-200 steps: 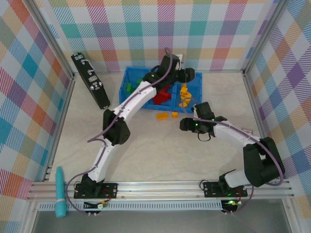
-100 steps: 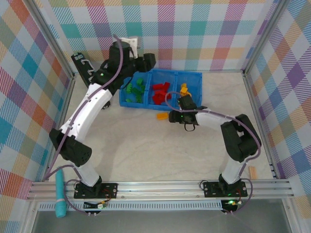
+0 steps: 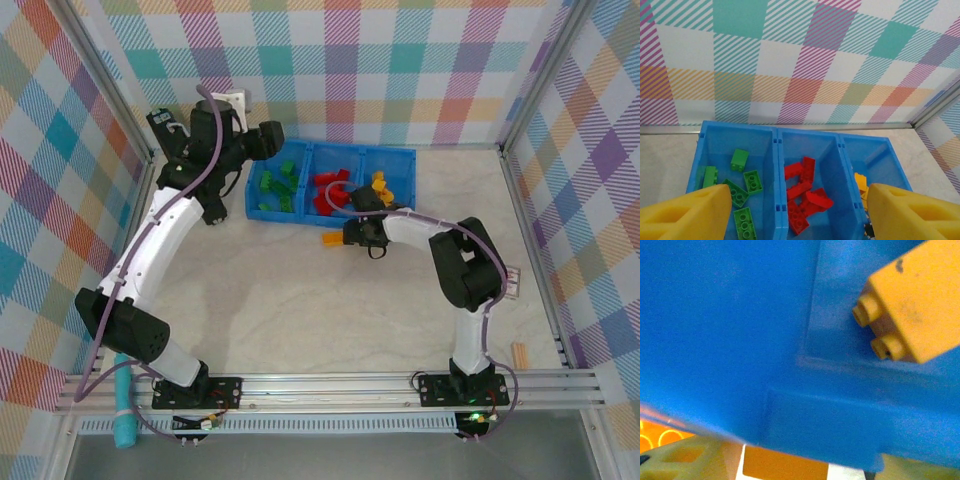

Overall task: Sort the legos into containers by color
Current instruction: Pick up the lego from the center of the table.

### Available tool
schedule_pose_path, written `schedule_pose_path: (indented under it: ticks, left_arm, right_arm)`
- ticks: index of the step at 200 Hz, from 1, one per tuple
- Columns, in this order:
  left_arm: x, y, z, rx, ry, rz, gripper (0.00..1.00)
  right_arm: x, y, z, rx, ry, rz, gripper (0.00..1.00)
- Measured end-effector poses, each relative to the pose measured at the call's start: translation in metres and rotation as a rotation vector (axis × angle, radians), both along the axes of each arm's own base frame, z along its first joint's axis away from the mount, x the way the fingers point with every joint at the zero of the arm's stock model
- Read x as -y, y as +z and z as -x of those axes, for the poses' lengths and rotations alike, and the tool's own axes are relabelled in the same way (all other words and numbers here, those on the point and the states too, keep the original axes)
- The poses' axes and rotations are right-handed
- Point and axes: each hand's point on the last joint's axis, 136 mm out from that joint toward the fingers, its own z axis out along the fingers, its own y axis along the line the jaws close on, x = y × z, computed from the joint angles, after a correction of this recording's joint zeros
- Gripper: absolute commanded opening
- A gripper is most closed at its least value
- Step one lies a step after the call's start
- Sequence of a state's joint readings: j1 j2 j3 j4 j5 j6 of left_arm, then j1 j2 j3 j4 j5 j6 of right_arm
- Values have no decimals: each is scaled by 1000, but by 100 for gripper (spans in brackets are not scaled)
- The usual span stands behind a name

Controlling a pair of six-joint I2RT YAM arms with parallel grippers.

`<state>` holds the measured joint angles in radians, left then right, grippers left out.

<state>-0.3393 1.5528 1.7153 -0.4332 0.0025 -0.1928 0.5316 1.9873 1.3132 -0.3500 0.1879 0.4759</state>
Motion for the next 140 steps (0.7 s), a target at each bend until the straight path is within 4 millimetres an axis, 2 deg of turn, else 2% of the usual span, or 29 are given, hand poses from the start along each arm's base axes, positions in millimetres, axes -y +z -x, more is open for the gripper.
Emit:
schedule_pose_path:
  ticks: [24, 55, 78, 95, 117, 140]
  left_arm:
    - [-5, -3, -2, -3, 11, -1, 72]
    - [-9, -10, -4, -13, 18, -3, 72]
    - [-10, -20, -4, -34, 20, -10, 71]
    - [-10, -37, -2, -72, 20, -23, 71]
    - [-11, -75, 4, -166, 17, -54, 72]
    - [-5, -115, 20, -260, -1, -147, 74]
  right_arm:
    - [3, -4, -2, -16, -19, 26, 52]
    - [6, -5, -6, -24, -29, 56, 37]
    - [8, -5, -5, -26, -29, 71, 32]
    - [12, -4, -1, -35, -24, 87, 30]
    - [25, 1, 21, -68, -7, 119, 30]
    - [39, 31, 38, -52, 14, 141, 30]
